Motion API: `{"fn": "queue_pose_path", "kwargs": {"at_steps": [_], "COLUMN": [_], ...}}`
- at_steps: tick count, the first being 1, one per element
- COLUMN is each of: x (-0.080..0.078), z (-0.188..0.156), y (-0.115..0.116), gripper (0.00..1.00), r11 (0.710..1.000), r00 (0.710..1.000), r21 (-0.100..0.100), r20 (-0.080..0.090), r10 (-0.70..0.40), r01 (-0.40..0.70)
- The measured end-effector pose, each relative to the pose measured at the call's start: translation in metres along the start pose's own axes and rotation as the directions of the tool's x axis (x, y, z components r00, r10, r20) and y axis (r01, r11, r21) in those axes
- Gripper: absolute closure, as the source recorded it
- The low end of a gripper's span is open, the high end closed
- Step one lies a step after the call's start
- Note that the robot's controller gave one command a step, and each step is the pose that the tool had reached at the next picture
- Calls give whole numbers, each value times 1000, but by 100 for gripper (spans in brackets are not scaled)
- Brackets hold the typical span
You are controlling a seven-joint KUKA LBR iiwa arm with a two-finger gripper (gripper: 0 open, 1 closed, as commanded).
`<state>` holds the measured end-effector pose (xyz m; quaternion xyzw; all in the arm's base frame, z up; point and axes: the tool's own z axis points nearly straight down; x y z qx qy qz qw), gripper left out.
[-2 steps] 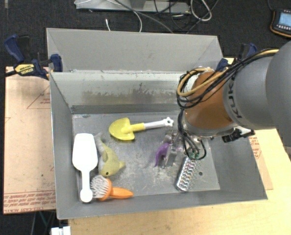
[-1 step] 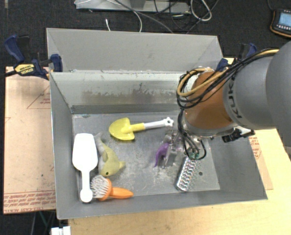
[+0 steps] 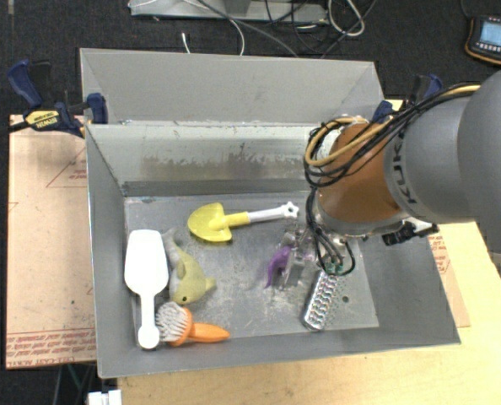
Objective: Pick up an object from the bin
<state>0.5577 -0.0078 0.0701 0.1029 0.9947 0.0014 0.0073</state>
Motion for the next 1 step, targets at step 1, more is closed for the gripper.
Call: {"fn": "queue_pose_path", "kwargs": {"at_steps": [1], "x": [-33], "z": [-165], "y": [4], "gripper": [100], "r11": [999], "r00": [999], "r21": [-1], "r20": [3], "r10": [34], "r01": [-34]}}
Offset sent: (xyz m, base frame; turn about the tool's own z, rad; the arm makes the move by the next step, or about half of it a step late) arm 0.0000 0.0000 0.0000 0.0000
